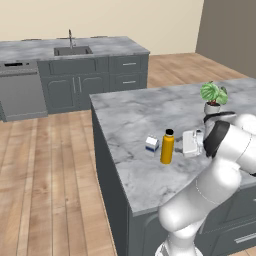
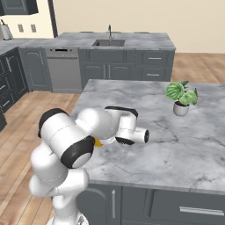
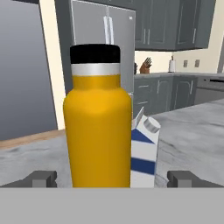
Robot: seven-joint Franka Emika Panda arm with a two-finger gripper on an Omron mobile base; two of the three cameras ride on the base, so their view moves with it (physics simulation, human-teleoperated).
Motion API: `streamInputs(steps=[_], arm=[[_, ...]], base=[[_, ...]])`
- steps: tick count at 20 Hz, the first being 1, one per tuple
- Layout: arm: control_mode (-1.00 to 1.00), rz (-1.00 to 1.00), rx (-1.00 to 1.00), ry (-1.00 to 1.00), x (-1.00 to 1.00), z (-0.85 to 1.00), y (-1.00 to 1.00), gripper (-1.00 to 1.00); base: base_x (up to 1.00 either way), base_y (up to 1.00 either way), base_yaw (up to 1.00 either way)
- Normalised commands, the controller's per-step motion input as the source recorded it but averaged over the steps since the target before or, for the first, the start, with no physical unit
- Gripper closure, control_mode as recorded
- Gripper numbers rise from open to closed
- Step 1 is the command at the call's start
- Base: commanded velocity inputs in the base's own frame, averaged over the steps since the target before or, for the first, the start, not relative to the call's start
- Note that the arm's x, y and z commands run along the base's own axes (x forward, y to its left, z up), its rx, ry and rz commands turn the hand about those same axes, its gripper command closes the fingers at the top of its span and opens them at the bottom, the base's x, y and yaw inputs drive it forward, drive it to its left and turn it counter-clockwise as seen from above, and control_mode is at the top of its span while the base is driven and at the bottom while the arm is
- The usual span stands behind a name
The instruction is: Pick the water bottle, milk, bottled water from the counter and place them in the open cabinet.
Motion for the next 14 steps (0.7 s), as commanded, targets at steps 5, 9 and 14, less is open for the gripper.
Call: streamInputs(steps=[5,9,14], arm=[[-1.00,0.04,0.00,0.00,0.02,-0.04,0.00,-1.00],[-1.00,0.05,0.00,0.00,0.00,0.00,0.14,-1.00],[-1.00,0.05,0.00,0.00,0.00,0.00,0.23,-1.00]], base=[[0.00,0.00,0.00],[0.00,0.00,0.00],[0.00,0.00,0.00]])
